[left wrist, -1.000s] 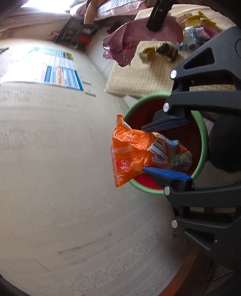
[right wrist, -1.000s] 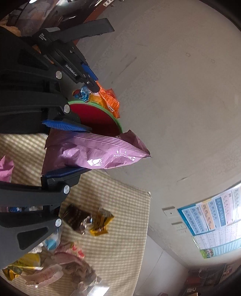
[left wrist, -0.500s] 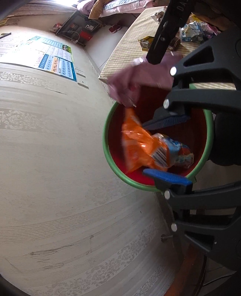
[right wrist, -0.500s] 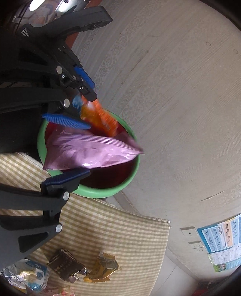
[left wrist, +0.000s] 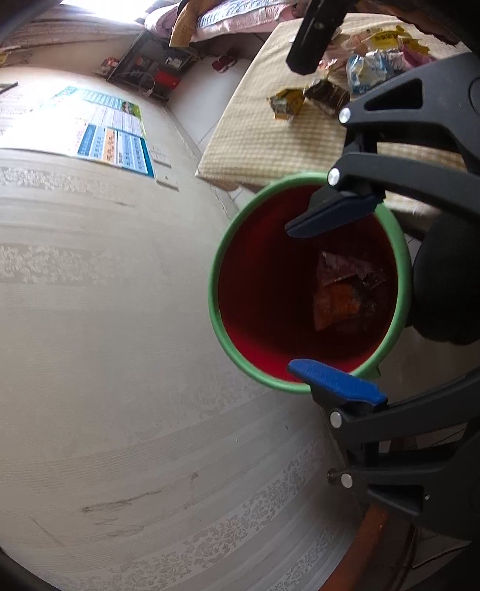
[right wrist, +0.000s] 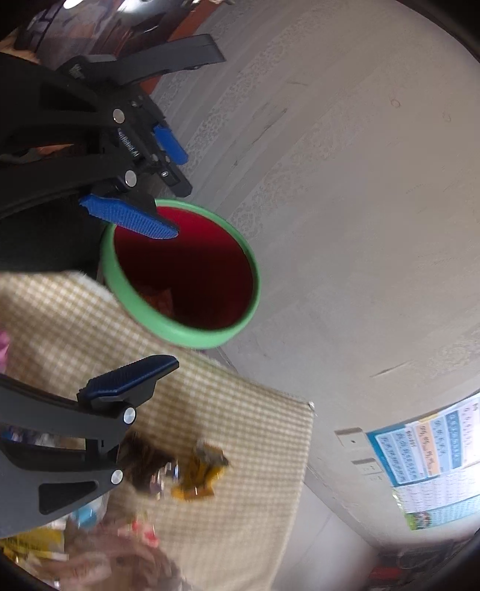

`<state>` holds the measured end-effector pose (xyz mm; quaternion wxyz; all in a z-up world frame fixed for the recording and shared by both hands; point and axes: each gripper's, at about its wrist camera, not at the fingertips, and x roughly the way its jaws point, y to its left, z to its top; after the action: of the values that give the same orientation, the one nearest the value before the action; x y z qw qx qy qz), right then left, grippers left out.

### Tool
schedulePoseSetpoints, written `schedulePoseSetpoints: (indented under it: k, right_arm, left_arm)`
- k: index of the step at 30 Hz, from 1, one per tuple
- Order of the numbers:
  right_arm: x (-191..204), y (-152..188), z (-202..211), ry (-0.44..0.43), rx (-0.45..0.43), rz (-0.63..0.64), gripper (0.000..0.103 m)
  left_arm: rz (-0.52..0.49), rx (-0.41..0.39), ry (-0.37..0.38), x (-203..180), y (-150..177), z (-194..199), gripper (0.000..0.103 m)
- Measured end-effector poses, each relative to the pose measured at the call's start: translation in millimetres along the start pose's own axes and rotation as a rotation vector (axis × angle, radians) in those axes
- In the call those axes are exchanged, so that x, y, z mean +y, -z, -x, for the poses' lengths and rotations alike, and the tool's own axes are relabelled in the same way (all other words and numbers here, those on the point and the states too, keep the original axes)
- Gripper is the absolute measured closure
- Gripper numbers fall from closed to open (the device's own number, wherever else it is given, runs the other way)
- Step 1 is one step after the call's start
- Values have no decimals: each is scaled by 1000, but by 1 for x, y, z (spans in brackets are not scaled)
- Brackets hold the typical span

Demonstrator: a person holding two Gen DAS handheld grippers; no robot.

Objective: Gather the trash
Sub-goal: 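Carry both bags over the green bin and open both tools to drop them, then grasp the pink-purple wrapper with the right tool while the left tool grasps the brown chocolate wrapper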

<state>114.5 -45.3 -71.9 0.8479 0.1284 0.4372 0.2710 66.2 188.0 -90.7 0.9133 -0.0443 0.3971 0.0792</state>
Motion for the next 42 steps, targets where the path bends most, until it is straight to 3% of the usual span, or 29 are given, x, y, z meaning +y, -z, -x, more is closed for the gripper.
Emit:
schedulePoseSetpoints:
  k: [6,10,14,18,26,27,28,29,31,32,37,42]
  right_arm:
    - [-21,40,48,116,25,63,35]
    - [-46,92,78,101,89,-116,35]
    - [-63,142,102,45,138,-305,33]
    - [-75,173,83,-18,231,-428,33]
    - [-82,160,34,-83,210,-524,34]
    - [-80,159,28,-81,211,-505,42]
    - [-78,159,23,-70,216,-474,57]
    - [-78,161,20,-83,220,-461,58]
    - [-76,165,22,-119,221,-456,76]
    - [-71,163,24,-112,221,-425,92]
    - [-57,150,61,-31,127,-279,92]
    - [-60,135,88,56,70,-211,92]
  left_arm:
    - [-37,13,105,-38,14,12,36]
    - [-66,31,163,-62,25,17,36]
    - [-108,24,166,-79,31,22,35]
    - [-92,39,195,-91,34,21,35]
    - [-160,44,208,-112,48,30,35]
    - [-164,46,212,-113,49,30,35]
    - [-170,48,216,-115,51,31,35]
    - [-178,50,219,-118,52,31,35]
    - [-194,56,228,-123,55,29,35]
    - [-198,61,233,-125,56,28,35]
    - [-203,108,273,-142,53,8,35]
    - [-215,143,322,-166,42,-18,37]
